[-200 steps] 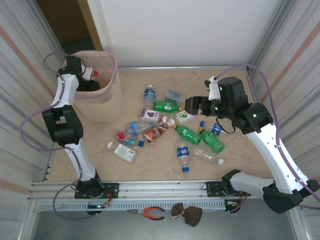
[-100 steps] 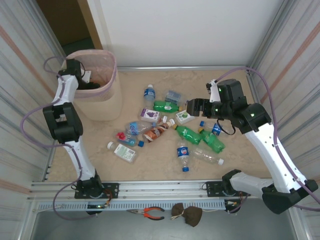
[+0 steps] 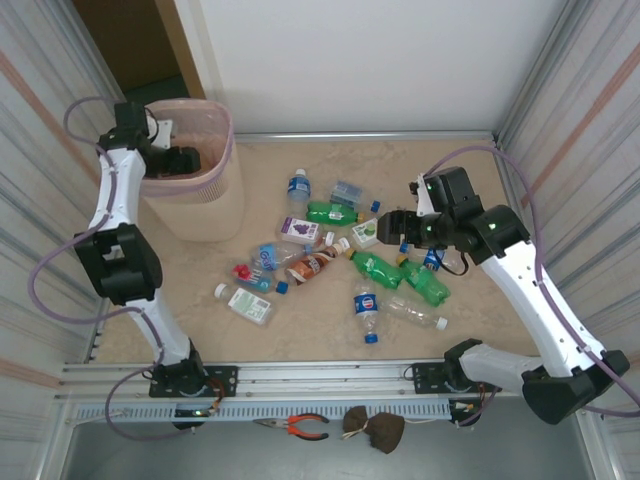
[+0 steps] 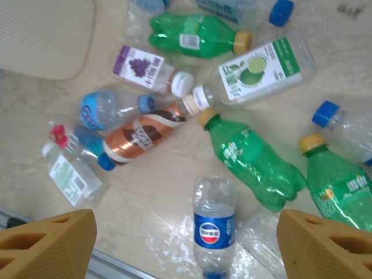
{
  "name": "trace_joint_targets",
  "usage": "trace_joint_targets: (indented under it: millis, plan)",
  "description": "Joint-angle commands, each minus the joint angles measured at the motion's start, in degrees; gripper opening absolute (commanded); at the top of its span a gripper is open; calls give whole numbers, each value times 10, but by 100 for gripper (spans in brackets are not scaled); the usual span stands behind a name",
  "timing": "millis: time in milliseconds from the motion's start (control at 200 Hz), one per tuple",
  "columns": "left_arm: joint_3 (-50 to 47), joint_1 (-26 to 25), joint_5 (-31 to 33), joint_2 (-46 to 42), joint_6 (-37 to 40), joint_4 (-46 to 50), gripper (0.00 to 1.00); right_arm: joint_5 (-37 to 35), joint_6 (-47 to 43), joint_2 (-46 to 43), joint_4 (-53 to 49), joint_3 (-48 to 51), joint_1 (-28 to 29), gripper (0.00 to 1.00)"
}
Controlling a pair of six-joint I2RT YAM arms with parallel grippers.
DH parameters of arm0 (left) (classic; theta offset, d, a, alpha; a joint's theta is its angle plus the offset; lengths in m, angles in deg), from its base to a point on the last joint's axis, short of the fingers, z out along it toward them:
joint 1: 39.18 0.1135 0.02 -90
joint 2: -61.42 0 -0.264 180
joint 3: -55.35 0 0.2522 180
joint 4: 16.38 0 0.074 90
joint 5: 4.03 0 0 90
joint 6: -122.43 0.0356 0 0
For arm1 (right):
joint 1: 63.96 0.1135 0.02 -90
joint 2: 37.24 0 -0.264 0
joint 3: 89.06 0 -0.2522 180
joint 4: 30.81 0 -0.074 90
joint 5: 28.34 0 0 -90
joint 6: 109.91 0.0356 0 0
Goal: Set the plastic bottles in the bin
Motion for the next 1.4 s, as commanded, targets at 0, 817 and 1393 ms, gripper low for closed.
trace_joint_targets:
  millis: [0,817,1393]
  plan:
    - [-2,0,-46,-37,-19,-4,79,-8,-13,11,-35,9,11,80]
    - [-86,-37,-153,-245,-61,-29,79,-100,-26,98,-92,151,131,77]
    - [-175,-76,-154,-309,-85,-74,79,-91,179,248,63,114,234,78]
